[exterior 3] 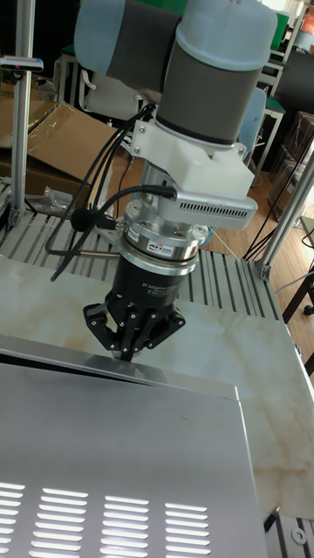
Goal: Close the microwave door
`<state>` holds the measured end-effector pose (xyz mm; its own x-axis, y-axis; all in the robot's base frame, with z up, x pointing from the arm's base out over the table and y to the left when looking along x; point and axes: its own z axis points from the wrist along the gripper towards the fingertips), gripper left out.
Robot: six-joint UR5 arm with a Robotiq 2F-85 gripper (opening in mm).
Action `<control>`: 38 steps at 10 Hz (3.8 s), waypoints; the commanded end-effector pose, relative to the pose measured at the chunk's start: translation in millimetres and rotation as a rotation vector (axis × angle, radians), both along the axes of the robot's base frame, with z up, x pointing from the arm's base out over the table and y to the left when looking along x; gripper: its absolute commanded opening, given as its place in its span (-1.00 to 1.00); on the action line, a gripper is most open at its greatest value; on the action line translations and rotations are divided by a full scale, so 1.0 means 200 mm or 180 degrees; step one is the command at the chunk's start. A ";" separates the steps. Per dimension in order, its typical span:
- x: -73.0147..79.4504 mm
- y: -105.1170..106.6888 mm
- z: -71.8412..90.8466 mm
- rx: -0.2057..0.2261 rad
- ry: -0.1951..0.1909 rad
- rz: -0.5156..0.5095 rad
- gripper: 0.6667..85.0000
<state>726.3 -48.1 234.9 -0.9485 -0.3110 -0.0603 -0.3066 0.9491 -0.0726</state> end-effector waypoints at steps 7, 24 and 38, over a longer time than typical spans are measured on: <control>-0.06 -0.23 0.06 -0.0196 0.0094 0.0232 -0.98; 0.05 -0.28 0.05 -0.0393 0.0035 0.0712 -0.98; 0.17 -0.21 0.01 -0.0297 -0.0093 0.0906 -0.98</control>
<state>756.7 -94.2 238.2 -0.8300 -0.5571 -0.0273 -0.5439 0.8192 -0.1821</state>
